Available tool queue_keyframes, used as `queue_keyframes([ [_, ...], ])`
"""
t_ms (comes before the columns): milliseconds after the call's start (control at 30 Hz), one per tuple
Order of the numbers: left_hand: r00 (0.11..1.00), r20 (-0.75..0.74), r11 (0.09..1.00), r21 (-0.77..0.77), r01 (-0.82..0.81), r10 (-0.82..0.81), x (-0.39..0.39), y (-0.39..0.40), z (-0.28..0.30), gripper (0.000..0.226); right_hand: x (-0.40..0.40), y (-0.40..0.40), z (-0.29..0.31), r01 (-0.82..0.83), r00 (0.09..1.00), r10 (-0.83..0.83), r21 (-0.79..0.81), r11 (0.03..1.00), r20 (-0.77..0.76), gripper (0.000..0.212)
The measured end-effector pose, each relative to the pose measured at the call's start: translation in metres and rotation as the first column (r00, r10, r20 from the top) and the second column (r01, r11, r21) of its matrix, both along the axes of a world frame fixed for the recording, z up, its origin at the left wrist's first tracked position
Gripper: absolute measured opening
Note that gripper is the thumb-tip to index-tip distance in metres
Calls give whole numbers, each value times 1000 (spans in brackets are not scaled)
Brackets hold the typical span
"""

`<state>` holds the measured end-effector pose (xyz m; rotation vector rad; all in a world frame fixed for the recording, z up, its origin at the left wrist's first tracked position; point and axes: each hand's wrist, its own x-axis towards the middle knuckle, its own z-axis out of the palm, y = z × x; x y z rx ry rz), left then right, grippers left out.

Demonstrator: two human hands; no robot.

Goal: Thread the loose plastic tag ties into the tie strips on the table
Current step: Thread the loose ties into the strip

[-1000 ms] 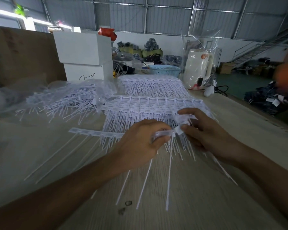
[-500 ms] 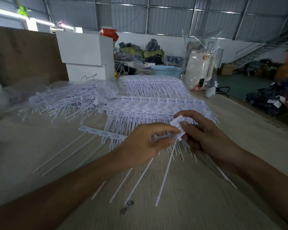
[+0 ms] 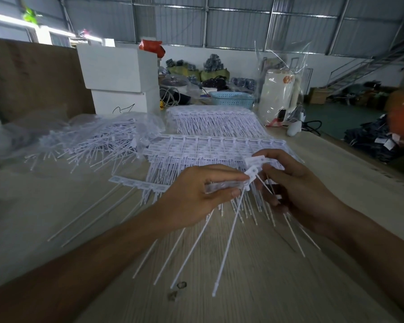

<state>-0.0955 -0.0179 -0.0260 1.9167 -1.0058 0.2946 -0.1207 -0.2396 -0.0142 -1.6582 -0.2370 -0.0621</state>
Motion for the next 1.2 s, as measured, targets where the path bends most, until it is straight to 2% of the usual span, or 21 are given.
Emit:
queue_keyframes([
  [133, 1000, -5, 1000, 14, 5, -5, 0, 1, 0, 28, -1, -2, 2, 85, 996, -82, -86, 993, 42, 22],
  [233, 1000, -14, 1000, 19, -18, 19, 1, 2, 0, 28, -5, 3, 0, -26, 999, 31, -155, 988, 29, 25],
  [367, 999, -21, 999, 18, -41, 41, 4, 5, 1, 27, -5, 6, 0, -56, 998, 56, -42, 998, -12, 27],
  [500, 999, -2, 999, 14, -41, 41, 3, 3, 1, 27, -2, 2, 0, -40, 997, 37, -50, 998, -68, 17],
  [667, 998, 18, 998, 41, -56, 56, 1, 2, 0, 27, -1, 1, -2, -37, 988, 30, -49, 998, -150, 34],
  [833, 997, 32, 996, 47, -77, 75, 2, 4, 2, 27, -3, 4, -4, -67, 984, 47, -110, 992, -173, 36],
  [933, 995, 58, 994, 69, -84, 80, 2, 5, 3, 28, -3, 5, -2, -53, 968, 26, -103, 993, -249, 35],
  [1067, 985, 131, 992, 43, -121, 114, 3, 4, 2, 30, -2, 6, -1, 1, 956, 10, 38, 999, -293, 33],
  [1200, 973, 204, 994, -22, -109, 111, 0, -4, -3, 29, -7, 15, -2, -98, 955, 99, 19, 995, -279, 33],
])
